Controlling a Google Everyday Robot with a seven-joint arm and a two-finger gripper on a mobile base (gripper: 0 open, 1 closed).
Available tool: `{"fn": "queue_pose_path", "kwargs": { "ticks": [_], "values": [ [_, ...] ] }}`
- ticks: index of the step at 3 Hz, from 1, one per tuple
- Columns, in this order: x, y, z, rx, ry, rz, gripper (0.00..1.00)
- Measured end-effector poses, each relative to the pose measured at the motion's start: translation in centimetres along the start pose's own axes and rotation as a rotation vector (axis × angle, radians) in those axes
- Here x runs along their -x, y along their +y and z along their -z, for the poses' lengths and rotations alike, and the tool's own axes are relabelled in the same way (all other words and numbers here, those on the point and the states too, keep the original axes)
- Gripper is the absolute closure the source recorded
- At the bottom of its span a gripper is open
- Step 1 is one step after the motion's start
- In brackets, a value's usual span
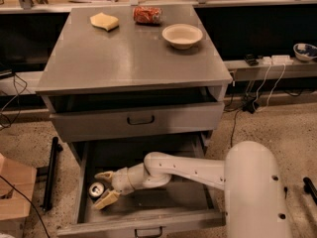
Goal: Pick pepsi can from middle drawer and place on counter
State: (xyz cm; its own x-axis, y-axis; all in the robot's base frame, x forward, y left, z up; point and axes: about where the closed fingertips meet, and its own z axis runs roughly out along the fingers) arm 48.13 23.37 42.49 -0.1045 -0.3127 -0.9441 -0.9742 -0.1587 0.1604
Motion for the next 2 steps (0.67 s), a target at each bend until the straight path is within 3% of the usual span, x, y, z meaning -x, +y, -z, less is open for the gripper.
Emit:
{"fn": "queue_pose_path", "kwargs": {
  "ticks": [1, 2],
  "values": [
    [-0.20, 0.91, -1.18, 0.057, -0.012, -0.012, 0.54],
    [0.12, 1.62, -1.08, 0.074, -0.031, -0.010, 0.78]
  ]
}}
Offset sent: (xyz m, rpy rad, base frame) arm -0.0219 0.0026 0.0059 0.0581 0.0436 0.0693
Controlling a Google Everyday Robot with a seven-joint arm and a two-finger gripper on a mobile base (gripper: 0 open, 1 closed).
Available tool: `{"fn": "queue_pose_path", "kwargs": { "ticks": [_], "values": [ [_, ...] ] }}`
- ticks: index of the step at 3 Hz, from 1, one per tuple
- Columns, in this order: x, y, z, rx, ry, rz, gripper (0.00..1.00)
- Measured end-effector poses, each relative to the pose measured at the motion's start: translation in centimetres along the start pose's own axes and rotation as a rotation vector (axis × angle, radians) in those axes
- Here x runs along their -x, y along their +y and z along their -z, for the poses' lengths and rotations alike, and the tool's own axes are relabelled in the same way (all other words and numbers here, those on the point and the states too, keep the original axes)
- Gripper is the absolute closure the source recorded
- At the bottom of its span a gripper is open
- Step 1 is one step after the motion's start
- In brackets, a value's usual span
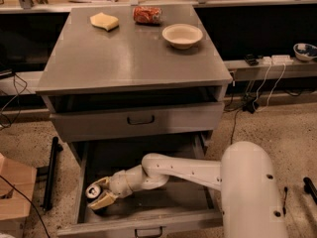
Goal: Pick pepsi can from middle drawer and place on counter
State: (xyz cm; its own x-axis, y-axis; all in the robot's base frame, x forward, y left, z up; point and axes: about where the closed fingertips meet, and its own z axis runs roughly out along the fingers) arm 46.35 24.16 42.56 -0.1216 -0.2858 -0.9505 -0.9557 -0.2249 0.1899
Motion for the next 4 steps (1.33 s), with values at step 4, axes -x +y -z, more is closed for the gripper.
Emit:
{"fn": "queue_pose_path", "kwargs": {
  "ticks": [4],
  "values": [
    [20.7, 17.3, 20.8, -0.064, -0.097, 0.507, 1.00]
  ]
}}
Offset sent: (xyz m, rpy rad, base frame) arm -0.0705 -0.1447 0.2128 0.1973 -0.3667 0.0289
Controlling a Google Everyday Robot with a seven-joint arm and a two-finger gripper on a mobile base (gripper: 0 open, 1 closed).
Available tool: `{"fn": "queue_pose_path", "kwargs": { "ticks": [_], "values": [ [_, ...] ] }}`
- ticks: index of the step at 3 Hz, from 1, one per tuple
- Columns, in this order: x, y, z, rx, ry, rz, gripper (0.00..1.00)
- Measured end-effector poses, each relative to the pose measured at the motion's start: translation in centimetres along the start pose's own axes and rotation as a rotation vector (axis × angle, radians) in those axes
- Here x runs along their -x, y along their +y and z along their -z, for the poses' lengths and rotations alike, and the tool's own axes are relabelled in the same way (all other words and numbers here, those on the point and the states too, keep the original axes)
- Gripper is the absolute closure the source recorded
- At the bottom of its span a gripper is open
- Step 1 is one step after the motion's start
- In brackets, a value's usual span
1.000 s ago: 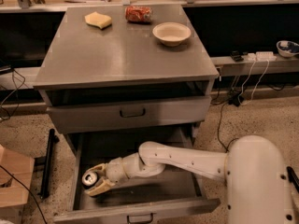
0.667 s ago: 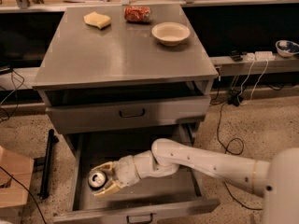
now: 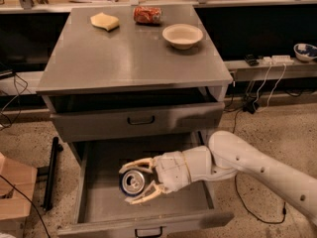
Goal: Pick pepsi can from middle drawer and place on counter
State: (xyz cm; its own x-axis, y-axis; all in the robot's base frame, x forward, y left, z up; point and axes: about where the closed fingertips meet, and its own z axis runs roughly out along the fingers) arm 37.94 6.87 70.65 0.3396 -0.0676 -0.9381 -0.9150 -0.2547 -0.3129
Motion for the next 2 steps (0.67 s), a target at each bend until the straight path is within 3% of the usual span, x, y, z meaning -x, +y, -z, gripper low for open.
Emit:
{"fn": "queue_pose_path", "kwargs": {
  "ticks": [1, 2],
  "values": [
    [10.9, -3.5, 4.4, -0.020, 0.087, 0.177, 1.00],
    [18.0, -6.4, 6.2, -0.025, 0.165, 0.287, 1.00]
  ]
}}
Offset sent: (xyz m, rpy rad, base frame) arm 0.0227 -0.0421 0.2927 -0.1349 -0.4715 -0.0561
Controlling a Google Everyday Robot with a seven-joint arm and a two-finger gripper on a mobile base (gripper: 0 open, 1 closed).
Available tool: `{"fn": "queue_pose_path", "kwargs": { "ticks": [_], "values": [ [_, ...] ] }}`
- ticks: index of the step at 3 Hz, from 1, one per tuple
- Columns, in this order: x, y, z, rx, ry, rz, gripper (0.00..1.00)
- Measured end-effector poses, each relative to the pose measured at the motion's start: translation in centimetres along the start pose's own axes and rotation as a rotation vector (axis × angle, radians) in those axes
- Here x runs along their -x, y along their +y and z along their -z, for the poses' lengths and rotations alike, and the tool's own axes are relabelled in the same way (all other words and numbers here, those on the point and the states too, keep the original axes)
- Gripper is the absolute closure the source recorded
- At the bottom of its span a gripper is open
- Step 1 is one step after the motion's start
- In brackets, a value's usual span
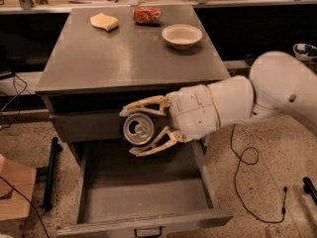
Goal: Pick pepsi can from middle drawer and place on counter
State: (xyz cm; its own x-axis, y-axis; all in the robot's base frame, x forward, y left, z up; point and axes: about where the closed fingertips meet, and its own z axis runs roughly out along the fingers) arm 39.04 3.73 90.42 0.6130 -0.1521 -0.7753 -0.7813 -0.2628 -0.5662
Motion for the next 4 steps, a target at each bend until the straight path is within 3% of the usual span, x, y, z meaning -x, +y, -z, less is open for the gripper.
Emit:
{"fn": "queue_pose_path", "kwargs": {
  "ticks": [2, 4],
  "values": [
    [1.0, -1.1, 0.5, -0.012, 0.010, 0.026, 1.00],
    [-3.2, -5.9, -0.3, -0.035, -0.004, 0.096, 1.00]
  ]
}}
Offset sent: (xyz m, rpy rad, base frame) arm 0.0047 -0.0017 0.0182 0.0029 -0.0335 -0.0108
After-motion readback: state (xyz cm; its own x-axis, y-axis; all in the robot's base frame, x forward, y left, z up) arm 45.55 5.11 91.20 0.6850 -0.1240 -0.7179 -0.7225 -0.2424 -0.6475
